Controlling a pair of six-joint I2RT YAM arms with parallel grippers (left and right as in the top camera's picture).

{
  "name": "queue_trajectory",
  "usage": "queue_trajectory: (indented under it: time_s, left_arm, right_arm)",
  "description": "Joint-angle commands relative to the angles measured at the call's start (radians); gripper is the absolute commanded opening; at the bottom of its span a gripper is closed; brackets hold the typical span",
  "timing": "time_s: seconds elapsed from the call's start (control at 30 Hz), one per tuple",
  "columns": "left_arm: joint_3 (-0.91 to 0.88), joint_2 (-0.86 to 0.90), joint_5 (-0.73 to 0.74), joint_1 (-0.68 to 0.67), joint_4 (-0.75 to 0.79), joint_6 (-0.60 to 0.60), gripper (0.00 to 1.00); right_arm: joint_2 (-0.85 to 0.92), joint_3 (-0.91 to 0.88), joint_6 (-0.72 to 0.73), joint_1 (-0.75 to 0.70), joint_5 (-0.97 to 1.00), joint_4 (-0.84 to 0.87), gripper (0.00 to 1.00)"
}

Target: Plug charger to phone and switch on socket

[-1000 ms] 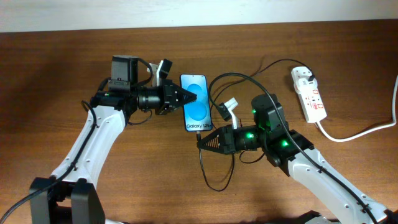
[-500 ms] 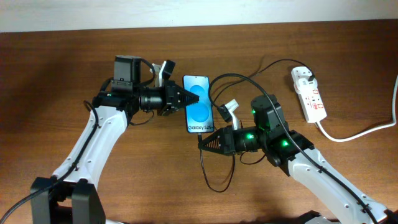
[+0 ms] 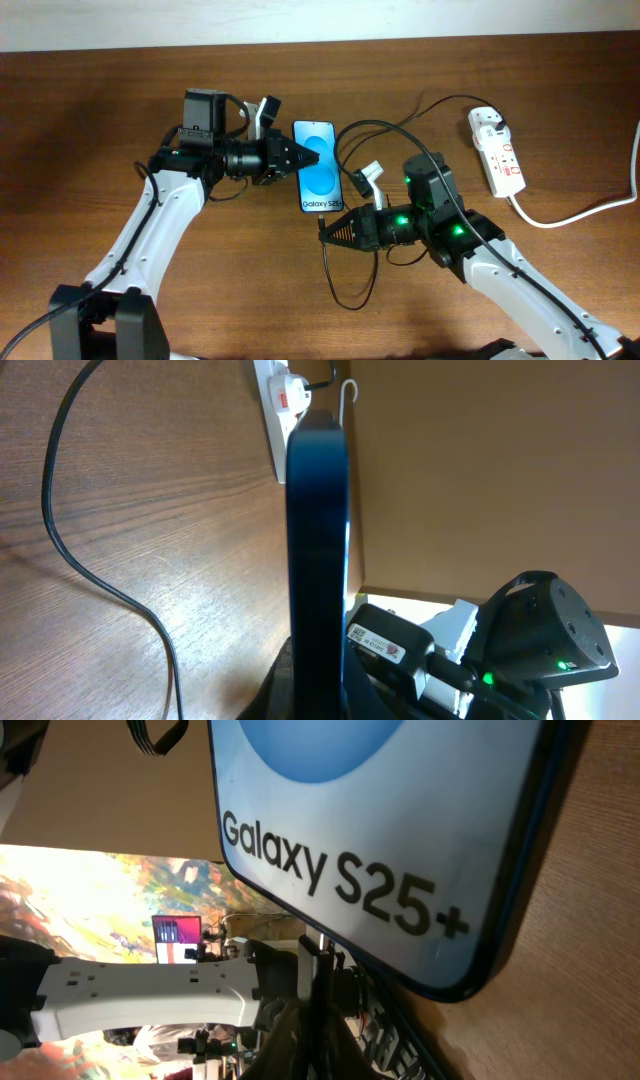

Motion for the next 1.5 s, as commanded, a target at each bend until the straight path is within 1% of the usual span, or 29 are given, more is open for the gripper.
queue_trajectory:
  time_s: [0.0,0.83,1.3,1.47]
  left_arm:
    - [0.008,-0.019,0.016,-0.002,0.006,0.016,0.0]
    - [0.008,-0.019,-0.007,-0.002,0.006,0.017,0.0]
    - [0.008,-0.019,-0.007,-0.002,0.006,0.017,0.0]
    - [0.008,-0.019,-0.007,-0.002,0.005,0.017,0.0]
  right_arm:
    - [0.002,0.002,-0.018,-0.003,0.013,0.0,0.04]
    - [0.002,0.002,-0.013,-0.004,0.058,0.001,0.04]
    - [0.002,0.002,-0.013,-0.005,0.013,0.015,0.04]
    - [0.002,0.002,0.011,-0.065,0.012,0.014,0.04]
